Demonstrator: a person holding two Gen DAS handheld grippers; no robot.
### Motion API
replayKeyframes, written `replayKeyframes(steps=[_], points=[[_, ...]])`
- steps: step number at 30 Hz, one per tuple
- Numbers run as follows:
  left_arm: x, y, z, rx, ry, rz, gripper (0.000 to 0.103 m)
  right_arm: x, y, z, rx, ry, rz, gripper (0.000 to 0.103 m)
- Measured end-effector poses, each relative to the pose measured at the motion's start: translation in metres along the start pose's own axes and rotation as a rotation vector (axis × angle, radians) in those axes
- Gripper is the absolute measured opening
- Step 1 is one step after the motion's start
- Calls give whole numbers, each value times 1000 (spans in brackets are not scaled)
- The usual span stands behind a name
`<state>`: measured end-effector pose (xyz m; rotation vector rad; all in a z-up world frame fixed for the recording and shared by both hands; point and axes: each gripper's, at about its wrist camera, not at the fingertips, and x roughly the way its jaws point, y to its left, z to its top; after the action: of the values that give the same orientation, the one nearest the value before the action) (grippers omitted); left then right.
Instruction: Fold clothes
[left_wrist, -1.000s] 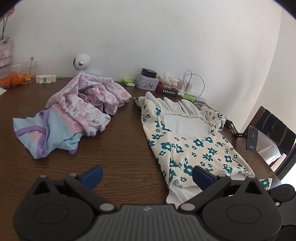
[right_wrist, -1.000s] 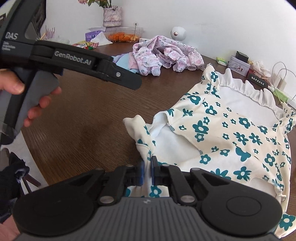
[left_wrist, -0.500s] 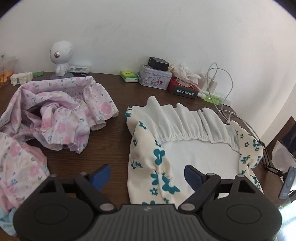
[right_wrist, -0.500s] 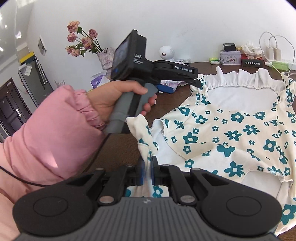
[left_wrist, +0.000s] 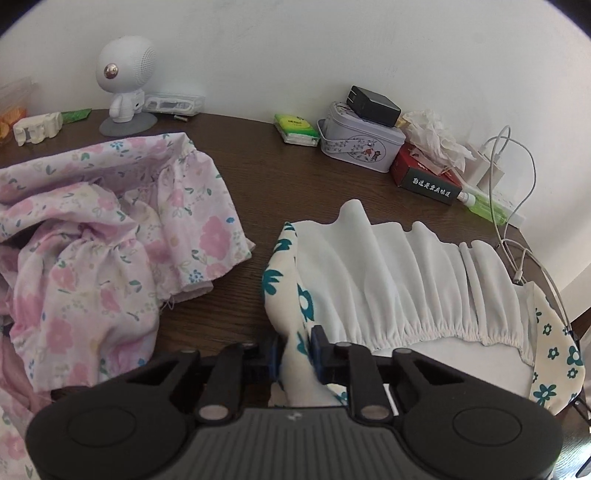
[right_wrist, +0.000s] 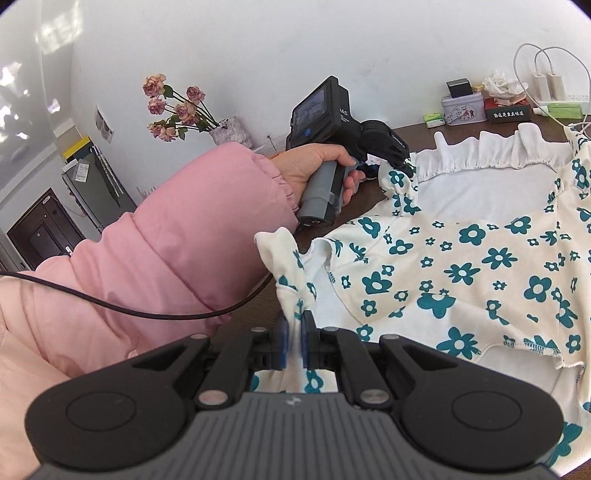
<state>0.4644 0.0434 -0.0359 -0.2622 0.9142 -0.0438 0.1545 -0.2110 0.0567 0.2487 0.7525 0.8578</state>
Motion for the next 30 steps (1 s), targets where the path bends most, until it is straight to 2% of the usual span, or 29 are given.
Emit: replayKeyframes(steps=[5,9,15,18,21,24,27,29,30], points=[[-11,5,8,-53,-44,-13,5,2,3,-4,6,9,15,6],[-20,2,15,-80,-70,-50,3,-1,0,-14,54,-8,36,6],[-40,-33,21,-105,-125,-146,3,-24,-15,-36,191,-121,41,6],[-52,-79,20,7,-185,-158,3,-40,-28,-52,269,-167,17,6],[-43,-128,9,137,-202,-125,3,-45,-40,-69,328,-138,-22,6],[-14,-161,-18,239,-178,-66,3,-39,-49,-80,364,-82,-37,6],[5,-173,-35,289,-166,-39,7,-34,-58,-89,393,-31,-50,6],[14,-176,-42,295,-156,-19,13,-35,-60,-91,389,-25,-50,6],[17,-175,-43,287,-150,-14,20,-35,-61,-92,388,-25,-46,6]])
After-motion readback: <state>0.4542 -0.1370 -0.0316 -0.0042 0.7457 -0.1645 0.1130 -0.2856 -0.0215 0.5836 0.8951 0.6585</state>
